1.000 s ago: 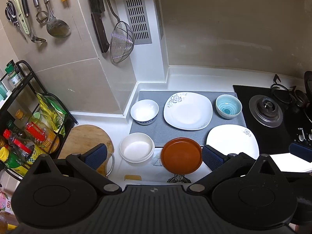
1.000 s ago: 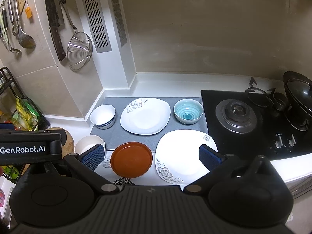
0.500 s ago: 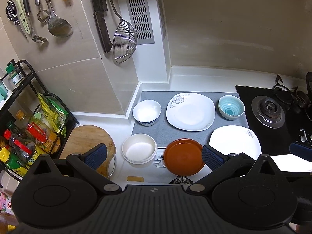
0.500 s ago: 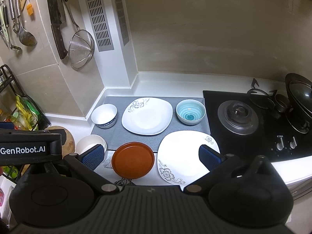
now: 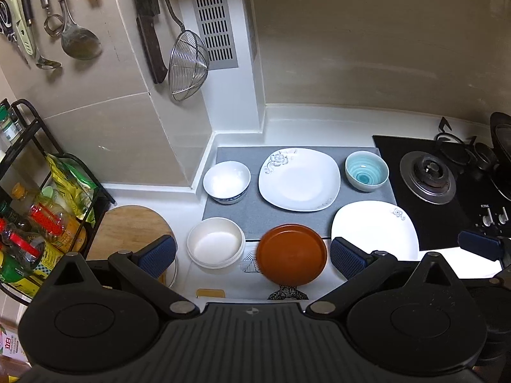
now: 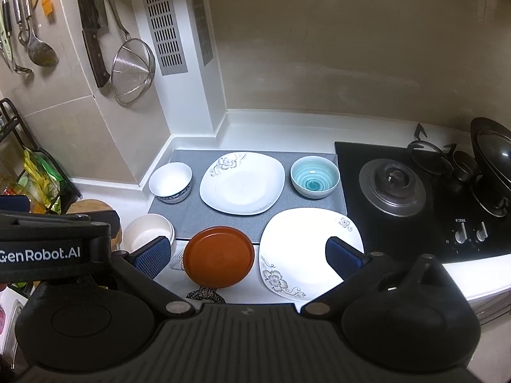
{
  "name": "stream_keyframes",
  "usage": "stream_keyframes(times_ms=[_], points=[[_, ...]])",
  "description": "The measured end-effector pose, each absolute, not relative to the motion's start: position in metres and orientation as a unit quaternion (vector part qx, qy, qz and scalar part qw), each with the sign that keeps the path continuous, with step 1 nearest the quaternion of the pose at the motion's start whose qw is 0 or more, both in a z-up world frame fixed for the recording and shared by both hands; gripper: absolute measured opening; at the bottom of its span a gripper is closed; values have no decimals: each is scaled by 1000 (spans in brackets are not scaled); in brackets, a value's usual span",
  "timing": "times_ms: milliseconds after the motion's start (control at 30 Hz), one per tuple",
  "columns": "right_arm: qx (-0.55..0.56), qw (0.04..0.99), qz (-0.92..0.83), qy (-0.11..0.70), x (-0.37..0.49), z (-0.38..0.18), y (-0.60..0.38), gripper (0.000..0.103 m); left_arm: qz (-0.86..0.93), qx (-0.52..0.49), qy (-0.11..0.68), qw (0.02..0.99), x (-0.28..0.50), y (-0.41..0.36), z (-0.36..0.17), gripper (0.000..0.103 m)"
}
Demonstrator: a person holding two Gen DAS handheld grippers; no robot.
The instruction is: Organize plates and bowls
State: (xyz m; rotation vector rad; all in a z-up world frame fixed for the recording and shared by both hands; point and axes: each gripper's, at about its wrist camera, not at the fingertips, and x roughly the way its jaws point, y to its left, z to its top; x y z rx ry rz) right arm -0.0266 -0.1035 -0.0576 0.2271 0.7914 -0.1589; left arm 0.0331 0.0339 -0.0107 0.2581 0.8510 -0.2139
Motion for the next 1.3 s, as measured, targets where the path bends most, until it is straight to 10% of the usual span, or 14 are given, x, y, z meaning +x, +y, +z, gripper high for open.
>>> stream_keyframes(times_ms=[833,1100,1300], points=[[123,906,-86,396,10,-77,-77,103,-139,111,424,888,76,62,-35,103],[147,920,-51,359,-4,-122,-112,103,-227,62,402,885,80,47,-94,103],[155,943,-18,293,-37,-180,-188,103,-298,-66,545,781,119,16,-184,90]])
